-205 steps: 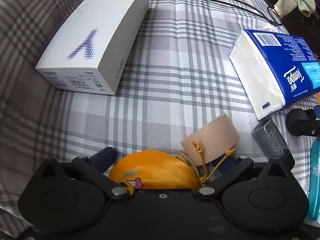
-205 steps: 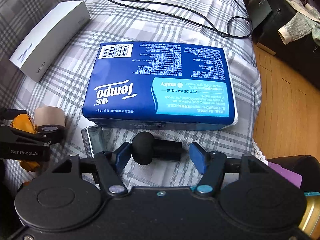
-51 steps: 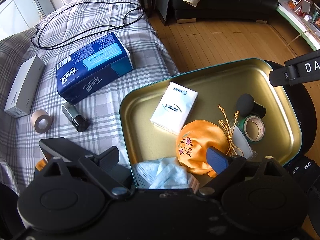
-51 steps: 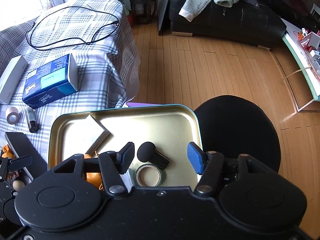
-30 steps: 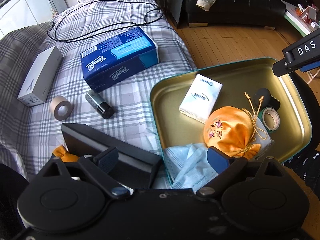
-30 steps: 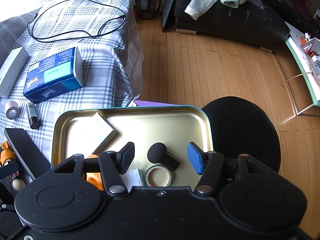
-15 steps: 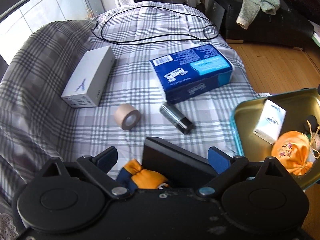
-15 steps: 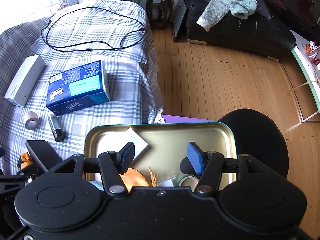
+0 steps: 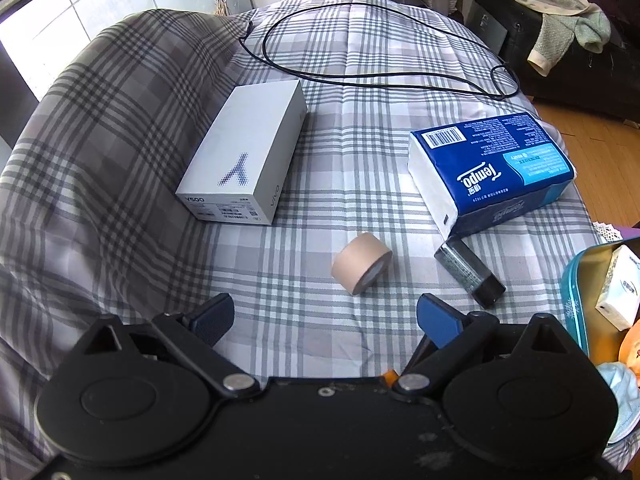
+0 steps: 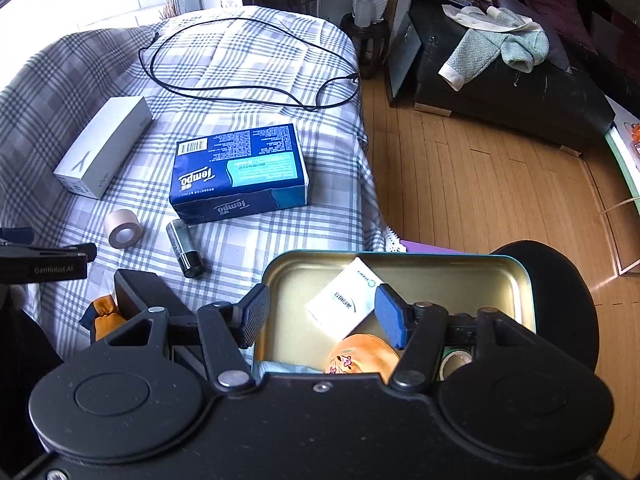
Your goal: Organize soft objects
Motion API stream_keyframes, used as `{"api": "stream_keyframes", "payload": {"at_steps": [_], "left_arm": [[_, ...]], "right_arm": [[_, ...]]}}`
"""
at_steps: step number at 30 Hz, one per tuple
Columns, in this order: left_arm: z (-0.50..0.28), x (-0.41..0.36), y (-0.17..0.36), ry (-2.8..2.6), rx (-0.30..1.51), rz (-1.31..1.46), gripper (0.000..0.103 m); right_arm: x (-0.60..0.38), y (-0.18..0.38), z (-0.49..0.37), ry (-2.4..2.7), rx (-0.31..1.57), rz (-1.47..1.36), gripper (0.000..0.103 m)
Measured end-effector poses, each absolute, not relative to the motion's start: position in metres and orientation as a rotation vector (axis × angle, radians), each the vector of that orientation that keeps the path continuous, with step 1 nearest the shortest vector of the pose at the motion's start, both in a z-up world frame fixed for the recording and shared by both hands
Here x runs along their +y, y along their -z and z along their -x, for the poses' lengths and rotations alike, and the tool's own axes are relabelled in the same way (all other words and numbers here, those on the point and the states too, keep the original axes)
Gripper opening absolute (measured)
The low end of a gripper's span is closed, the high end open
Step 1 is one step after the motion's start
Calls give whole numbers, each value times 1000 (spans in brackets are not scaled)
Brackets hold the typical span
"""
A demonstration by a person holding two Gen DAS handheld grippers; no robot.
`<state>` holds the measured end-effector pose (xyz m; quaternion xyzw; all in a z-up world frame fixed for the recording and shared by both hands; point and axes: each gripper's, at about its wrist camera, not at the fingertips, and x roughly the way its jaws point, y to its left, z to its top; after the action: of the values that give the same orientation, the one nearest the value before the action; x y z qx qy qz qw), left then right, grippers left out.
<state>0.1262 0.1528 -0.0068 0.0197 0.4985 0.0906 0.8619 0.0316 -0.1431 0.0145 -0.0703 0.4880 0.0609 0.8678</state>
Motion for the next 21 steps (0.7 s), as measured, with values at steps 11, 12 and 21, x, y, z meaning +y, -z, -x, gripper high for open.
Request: {"api": "stream_keyframes", "payload": {"at_steps": [11, 12, 21], "left_arm": [[-166, 173, 35, -139, 1062, -3, 98], [-168, 176, 38, -127, 1073, 19, 98], [-171, 197, 50, -159, 1105, 127, 98]], "right_arm": [[-122, -1, -27, -88, 1036, 106, 57], [-121, 1, -28, -82, 1040, 102, 57], [-87, 12, -21, -143, 1071, 100, 57]]}}
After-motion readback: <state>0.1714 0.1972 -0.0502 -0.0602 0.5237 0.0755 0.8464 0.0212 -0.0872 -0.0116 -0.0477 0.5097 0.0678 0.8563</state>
